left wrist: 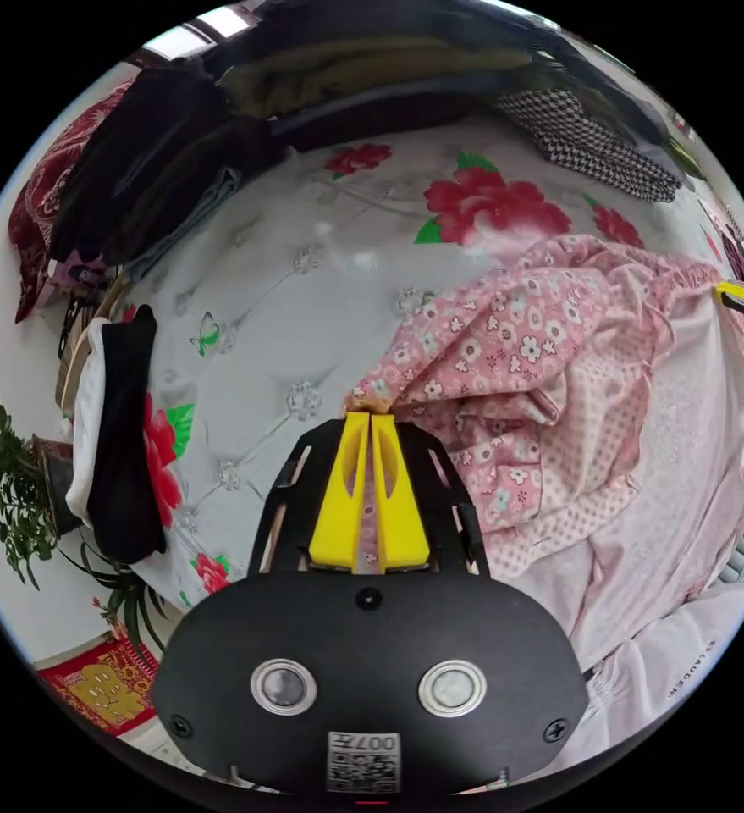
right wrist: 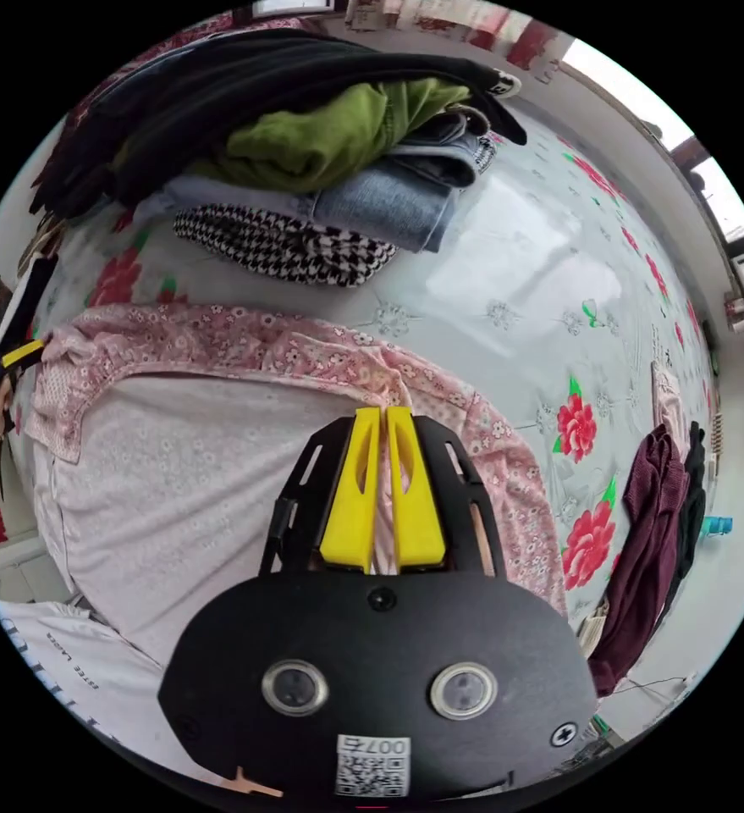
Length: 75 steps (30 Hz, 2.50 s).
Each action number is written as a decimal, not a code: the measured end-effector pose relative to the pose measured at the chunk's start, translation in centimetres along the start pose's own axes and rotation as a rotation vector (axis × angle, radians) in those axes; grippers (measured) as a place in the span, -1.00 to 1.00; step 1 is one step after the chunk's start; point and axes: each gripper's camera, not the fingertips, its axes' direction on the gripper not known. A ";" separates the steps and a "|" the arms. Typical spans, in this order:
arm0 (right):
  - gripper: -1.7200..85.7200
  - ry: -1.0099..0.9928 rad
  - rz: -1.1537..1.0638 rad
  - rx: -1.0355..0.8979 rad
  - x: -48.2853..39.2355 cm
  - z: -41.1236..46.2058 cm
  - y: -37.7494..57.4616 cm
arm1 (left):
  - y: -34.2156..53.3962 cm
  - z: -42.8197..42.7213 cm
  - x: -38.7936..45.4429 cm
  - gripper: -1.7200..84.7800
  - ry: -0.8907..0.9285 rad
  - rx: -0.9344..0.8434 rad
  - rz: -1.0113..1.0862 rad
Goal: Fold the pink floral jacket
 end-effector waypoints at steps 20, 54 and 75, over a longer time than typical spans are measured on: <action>-0.76 -0.321 0.320 0.007 4.0 -4.7 36.6 | 31.9 -4.0 -0.4 -0.71 0.233 0.021 -0.439; -0.83 -0.363 -0.368 0.066 -20.1 -7.2 30.7 | 45.9 -14.0 -6.3 -0.98 0.214 0.585 -0.138; -0.93 -0.051 -0.660 0.002 -40.9 -3.2 3.2 | 53.8 -2.1 -22.6 -0.98 0.382 0.535 -0.590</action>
